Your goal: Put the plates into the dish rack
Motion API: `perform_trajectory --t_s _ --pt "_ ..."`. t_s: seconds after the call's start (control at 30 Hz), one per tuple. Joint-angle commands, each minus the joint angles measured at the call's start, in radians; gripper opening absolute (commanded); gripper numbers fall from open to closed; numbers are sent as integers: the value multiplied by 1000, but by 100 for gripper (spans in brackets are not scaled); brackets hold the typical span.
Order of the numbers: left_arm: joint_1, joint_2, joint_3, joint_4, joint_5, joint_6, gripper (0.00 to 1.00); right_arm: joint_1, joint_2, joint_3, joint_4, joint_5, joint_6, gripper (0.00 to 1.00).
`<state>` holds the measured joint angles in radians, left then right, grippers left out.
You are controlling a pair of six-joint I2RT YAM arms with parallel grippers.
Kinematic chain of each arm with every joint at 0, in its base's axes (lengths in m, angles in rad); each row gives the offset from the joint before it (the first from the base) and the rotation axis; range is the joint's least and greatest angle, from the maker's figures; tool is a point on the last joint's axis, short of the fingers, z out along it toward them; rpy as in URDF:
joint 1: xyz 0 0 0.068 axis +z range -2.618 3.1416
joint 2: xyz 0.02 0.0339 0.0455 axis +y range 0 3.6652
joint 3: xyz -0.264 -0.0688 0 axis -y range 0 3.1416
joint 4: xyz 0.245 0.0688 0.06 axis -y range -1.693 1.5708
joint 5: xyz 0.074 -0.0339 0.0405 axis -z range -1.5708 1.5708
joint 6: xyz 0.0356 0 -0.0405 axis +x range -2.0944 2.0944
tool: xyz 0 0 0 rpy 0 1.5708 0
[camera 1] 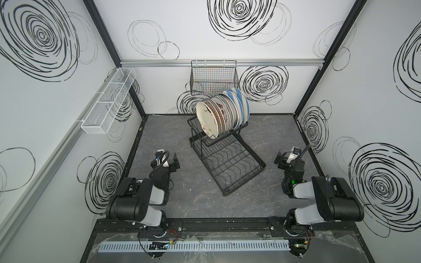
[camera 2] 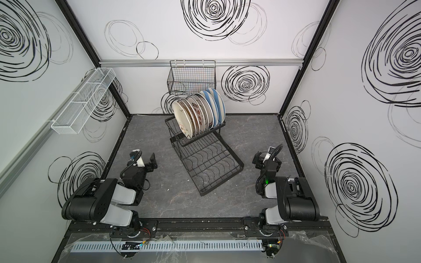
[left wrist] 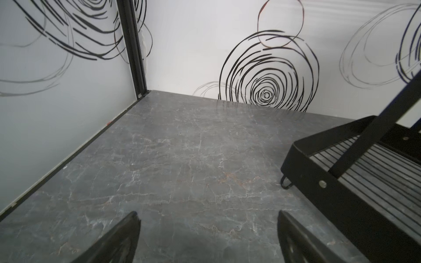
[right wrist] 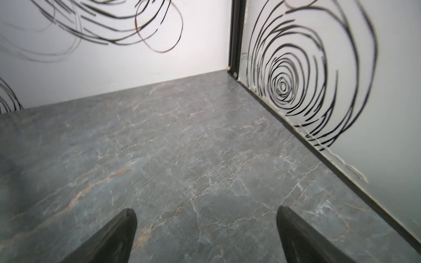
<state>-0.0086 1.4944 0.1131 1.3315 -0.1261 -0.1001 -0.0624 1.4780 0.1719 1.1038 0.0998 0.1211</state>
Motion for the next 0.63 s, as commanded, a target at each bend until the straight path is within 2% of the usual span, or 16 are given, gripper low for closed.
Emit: perform_trajectory --t_s 0.0,0.03,0.1,0.13,0.23,0.6 --pt "-16 1 65 55 80 66 96 11 1 35 92 -44 -35 100" --pt "-19 -2 67 46 75 66 96 15 2 18 130 -34 -42 100" --pt "-18 3 65 58 79 66 96 13 -9 51 52 -34 -25 100" --pt "-18 3 65 56 80 66 96 14 -5 36 83 -41 -34 100" --pt "-18 3 66 58 78 66 96 6 -1 54 54 -104 -52 100" --pt "-17 2 65 59 78 66 96 3 -1 54 51 -109 -52 100"
